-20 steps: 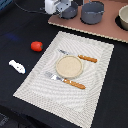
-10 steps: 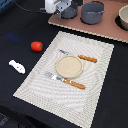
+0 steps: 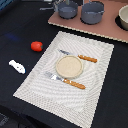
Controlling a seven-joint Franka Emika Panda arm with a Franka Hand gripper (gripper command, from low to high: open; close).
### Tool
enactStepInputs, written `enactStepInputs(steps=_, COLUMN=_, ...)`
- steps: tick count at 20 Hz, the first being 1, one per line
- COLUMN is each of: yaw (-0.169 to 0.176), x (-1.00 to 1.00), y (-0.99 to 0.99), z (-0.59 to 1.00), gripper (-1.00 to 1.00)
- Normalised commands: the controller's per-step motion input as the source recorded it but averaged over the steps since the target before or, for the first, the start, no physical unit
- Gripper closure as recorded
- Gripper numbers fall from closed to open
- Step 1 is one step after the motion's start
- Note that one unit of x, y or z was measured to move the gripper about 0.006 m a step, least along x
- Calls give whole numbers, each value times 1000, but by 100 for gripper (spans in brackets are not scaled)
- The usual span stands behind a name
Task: Place the pan onto the stove and place the fish and sausage into the pan.
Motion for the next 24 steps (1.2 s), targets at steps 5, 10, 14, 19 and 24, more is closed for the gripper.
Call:
enactStepInputs(steps=5, yaw=0, x=-2, y=-948, z=525, gripper=-100)
enactStepInputs(steps=10, yaw=0, x=-3, y=-938, z=334, gripper=-100)
enactStepInputs(steps=14, yaw=0, x=0, y=-956, z=190, gripper=-100)
enactStepInputs(steps=19, yaw=0, x=5, y=-937, z=12, gripper=-100)
enactStepInputs(steps=24, yaw=0, x=0, y=-970, z=-49, gripper=-100)
